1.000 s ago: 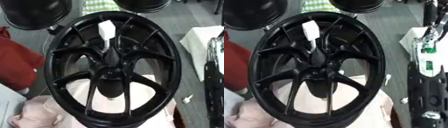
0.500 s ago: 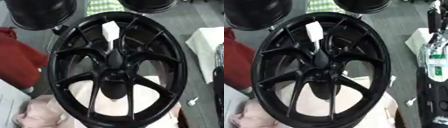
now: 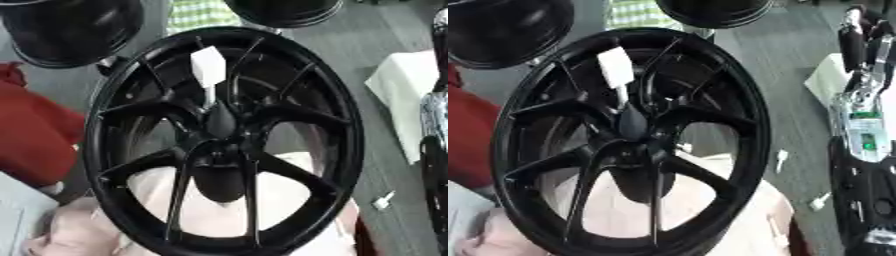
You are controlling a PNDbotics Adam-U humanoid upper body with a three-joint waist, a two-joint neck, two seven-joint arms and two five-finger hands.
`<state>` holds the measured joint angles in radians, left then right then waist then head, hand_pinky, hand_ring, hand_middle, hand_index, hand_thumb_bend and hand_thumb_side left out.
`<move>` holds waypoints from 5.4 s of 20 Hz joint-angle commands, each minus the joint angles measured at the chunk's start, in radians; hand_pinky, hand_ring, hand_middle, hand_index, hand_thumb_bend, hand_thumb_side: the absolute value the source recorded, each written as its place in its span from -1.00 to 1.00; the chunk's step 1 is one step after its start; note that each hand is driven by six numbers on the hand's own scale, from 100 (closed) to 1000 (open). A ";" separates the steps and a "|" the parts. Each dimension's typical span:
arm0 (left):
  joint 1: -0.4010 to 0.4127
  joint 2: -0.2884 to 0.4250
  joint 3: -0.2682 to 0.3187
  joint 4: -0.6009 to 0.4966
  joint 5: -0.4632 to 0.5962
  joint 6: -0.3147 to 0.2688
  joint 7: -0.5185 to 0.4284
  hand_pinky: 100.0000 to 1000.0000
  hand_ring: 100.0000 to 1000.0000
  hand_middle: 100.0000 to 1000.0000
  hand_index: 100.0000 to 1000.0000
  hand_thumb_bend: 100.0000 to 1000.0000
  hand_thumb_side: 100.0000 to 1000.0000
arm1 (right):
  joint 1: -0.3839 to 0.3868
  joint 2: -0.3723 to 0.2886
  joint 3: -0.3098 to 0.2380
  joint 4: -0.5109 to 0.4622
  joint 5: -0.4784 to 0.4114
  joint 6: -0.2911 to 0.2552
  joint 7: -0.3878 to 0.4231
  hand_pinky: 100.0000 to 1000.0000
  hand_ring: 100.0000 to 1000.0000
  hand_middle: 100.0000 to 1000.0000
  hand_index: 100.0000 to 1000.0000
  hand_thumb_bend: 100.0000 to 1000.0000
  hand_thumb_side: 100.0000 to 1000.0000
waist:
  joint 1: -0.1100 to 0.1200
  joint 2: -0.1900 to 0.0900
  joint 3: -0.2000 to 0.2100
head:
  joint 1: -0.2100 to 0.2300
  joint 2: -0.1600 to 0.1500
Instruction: Pull the pin out of the wheel hub.
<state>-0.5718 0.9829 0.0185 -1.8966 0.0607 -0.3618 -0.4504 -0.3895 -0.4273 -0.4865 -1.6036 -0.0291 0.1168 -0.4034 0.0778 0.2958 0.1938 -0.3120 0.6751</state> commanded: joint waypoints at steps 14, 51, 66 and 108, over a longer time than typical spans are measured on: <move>-0.489 -0.109 -0.339 0.152 -0.143 -0.036 -0.457 0.42 0.37 0.20 0.50 -1.00 -0.13 | 0.003 -0.039 0.005 -0.041 0.023 0.018 0.003 0.72 0.68 0.08 0.49 -1.00 0.04 | 0.015 -0.013 -0.001 | 0.018 -0.019; -0.778 -0.512 -0.531 0.608 -0.236 -0.222 -0.457 0.59 0.60 0.46 0.67 -0.51 -0.79 | -0.052 -0.001 0.079 -0.052 0.032 0.026 0.085 0.72 0.69 0.08 0.50 -1.00 0.04 | 0.025 0.005 -0.070 | 0.119 -0.048; -0.803 -0.457 -0.499 0.575 -0.147 -0.313 -0.457 0.54 0.56 0.43 0.60 -0.55 -0.80 | -0.069 -0.005 0.104 -0.080 0.050 0.027 0.113 0.72 0.69 0.08 0.50 -1.00 0.02 | 0.048 0.055 -0.146 | 0.140 -0.093; -0.783 -0.433 -0.584 0.664 -0.254 -0.326 -0.457 0.62 0.64 0.47 0.58 -0.29 -0.94 | -0.080 -0.026 0.160 -0.086 0.079 0.022 0.155 0.74 0.69 0.07 0.50 -1.00 -0.01 | 0.078 0.097 -0.204 | 0.188 -0.121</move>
<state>-1.3405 0.5273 -0.5848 -1.2310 -0.1833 -0.4450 -0.6736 -0.4570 -0.4231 -0.3260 -1.6665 0.0414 0.1399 -0.2526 0.1491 0.3992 -0.0103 -0.1284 0.5687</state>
